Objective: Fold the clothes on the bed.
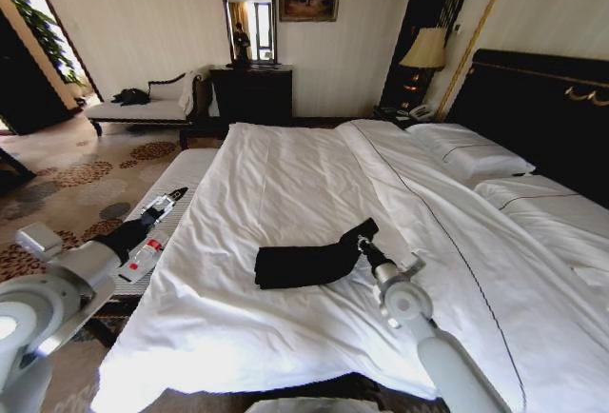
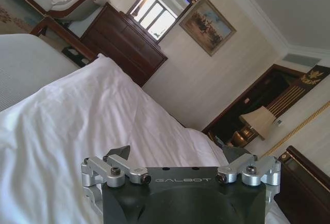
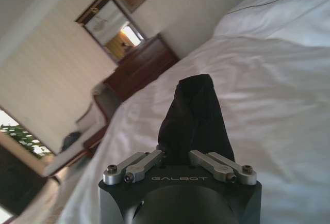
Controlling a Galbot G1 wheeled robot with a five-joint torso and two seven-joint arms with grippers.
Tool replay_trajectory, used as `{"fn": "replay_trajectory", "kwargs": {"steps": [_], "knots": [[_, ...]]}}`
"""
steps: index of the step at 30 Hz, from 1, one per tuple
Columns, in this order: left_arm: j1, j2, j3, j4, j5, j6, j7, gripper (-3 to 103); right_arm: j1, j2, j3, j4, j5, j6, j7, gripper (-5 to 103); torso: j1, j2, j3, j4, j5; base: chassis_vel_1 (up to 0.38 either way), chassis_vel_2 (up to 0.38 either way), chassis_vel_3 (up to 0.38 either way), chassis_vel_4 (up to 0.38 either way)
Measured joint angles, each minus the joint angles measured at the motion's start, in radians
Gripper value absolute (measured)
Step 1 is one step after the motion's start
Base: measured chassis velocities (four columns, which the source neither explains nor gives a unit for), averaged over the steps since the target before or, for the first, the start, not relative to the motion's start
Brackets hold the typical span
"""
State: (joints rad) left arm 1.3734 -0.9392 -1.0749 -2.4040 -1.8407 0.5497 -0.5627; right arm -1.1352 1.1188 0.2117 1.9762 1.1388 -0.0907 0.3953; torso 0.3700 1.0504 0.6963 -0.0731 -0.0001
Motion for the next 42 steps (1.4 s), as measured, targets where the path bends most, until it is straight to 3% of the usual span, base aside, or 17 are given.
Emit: {"fn": "replay_trajectory", "kwargs": {"steps": [7,17,35,39,42], "knots": [[0.014,-0.016,-0.004,0.003,0.015,0.001,-0.001,100,0.049,0.022,-0.133,-0.044,-0.063,0.034,-0.083,4,0.0,0.0,0.0,0.0,-0.0002,0.0,0.0,0.0,0.0],[0.006,-0.029,0.018,0.022,0.036,0.001,0.0,100,0.101,0.099,-0.297,-0.152,-0.138,0.05,-0.119,4,0.0,0.0,0.0,0.0,0.0,0.0,0.0,0.0,0.0],[-0.009,-0.038,0.042,0.045,0.052,0.0,0.003,100,0.098,0.173,-0.382,-0.252,-0.213,0.081,-0.13,2,0.0,0.0,0.0,-0.0001,0.0001,0.0,0.0,0.0,0.0],[-0.011,-0.041,0.05,0.046,0.056,0.0,0.003,100,0.081,0.162,-0.394,-0.24,-0.24,0.09,-0.128,9,0.0,0.0,0.0,0.0,0.0001,0.0,0.0,0.0,0.0],[-0.012,-0.042,0.054,0.046,0.061,0.0,0.003,100,0.06,0.142,-0.416,-0.211,-0.282,0.104,-0.128,25,0.0,0.0,0.0,0.0,0.0001,0.0,0.0,0.0,0.0]]}}
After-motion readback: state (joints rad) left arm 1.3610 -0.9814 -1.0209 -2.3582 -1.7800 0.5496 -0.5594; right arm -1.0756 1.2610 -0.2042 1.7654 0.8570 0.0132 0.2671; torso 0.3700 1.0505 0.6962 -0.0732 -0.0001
